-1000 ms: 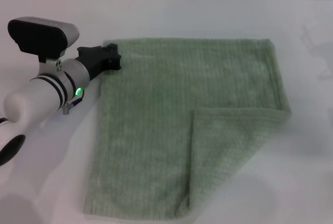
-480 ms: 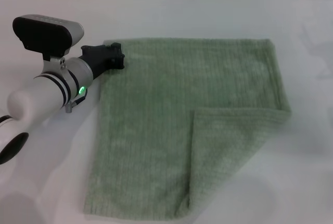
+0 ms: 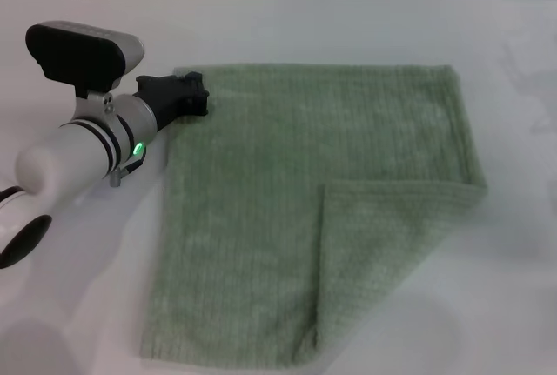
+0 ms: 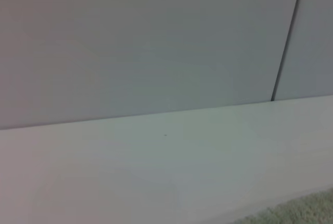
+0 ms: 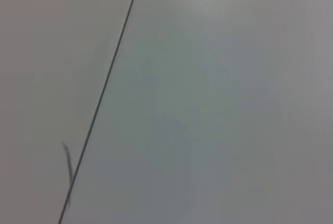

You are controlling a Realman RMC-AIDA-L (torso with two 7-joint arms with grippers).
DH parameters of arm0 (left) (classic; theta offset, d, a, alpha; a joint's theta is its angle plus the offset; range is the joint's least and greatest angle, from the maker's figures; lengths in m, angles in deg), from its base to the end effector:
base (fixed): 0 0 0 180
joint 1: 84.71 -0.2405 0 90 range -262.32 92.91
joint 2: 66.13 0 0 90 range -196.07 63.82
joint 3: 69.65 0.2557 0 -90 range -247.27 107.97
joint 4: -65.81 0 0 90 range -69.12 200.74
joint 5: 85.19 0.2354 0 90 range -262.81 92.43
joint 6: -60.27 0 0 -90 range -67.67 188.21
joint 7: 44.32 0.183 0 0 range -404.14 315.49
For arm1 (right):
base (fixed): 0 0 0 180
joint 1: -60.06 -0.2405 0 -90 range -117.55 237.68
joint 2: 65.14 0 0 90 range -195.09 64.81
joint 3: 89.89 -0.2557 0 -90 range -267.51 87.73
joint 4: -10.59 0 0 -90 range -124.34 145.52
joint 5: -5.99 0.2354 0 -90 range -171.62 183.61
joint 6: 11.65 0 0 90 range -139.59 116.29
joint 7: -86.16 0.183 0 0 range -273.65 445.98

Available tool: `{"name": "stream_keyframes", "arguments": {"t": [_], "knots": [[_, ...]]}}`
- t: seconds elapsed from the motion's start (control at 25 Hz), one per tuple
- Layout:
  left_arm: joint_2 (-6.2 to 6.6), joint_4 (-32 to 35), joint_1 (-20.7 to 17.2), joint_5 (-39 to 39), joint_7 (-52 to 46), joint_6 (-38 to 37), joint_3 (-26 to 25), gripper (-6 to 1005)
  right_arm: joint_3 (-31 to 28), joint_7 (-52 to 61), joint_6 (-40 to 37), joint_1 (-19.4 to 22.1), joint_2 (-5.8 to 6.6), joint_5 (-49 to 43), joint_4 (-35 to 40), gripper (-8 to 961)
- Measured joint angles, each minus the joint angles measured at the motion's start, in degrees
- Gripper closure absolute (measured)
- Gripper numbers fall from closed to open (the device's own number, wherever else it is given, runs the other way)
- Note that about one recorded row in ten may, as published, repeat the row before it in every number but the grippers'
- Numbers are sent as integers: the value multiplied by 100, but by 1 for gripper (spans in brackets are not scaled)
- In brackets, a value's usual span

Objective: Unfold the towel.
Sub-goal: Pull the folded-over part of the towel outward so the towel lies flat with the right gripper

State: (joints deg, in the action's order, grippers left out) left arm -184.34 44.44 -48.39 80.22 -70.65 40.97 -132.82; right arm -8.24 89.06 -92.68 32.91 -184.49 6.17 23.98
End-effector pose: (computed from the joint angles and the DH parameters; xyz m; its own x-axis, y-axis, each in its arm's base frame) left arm -0.2950 0.4505 -0.1188 0.7176 0.4418 0.5384 0.6895 -0.3422 -0.6384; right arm 0.2733 0.4036 0.0403 0.7169 0.4617 -0.5223 -0.5365 -0.1131 -0.8363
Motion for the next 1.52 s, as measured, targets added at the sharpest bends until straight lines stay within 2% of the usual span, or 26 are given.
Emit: {"name": "stream_keyframes", "arguments": {"t": [0.52, 0.68, 0.8, 0.84, 0.88, 1.12, 1.2, 1.24, 1.28, 1.32, 1.44, 1.52], "knots": [[0, 46, 34, 0, -1, 41, -3, 1001, 9, 205, 0, 9, -14, -12, 39, 146], [0, 46, 33, 0, -2, 41, -3, 1001, 17, 993, 95, -3, -15, -25, 183, 146], [0, 46, 33, 0, -4, 41, -3, 1001, 18, 1850, 502, -3, 20, -145, 515, 145], [0, 46, 33, 0, -4, 41, -3, 1001, 17, 2396, 908, 41, 56, -495, 893, 145], [0, 46, 33, 0, -4, 41, -3, 1001, 17, 2396, 908, 41, 56, -495, 893, 145], [1, 32, 24, -1, -5, 41, -3, 1001, -38, 4564, 2387, 271, 204, -2632, 2387, 146], [1, 13, 9, 0, -5, 40, -3, 1001, -90, 5763, 2824, 294, 280, -3757, 2889, 146], [1, -1, 0, 0, -5, 40, -3, 1001, -202, 6862, 2989, 259, 332, -4861, 3256, 146], [1, -4, -1, 0, -5, 41, -3, 1001, -202, 6862, 2989, 259, 332, -4861, 3256, 146], [1, -8, -1, 0, -5, 40, -3, 1001, -339, 7833, 2981, 192, 370, -5846, 3481, 146], [0, -26, -2, -1, -5, 40, -3, 1001, -621, 9521, 2683, -34, 465, -7434, 3717, 145], [0, -29, -1, 0, -4, 40, -3, 1001, -834, 10603, 2215, -312, 582, -8495, 3713, 145]]}}
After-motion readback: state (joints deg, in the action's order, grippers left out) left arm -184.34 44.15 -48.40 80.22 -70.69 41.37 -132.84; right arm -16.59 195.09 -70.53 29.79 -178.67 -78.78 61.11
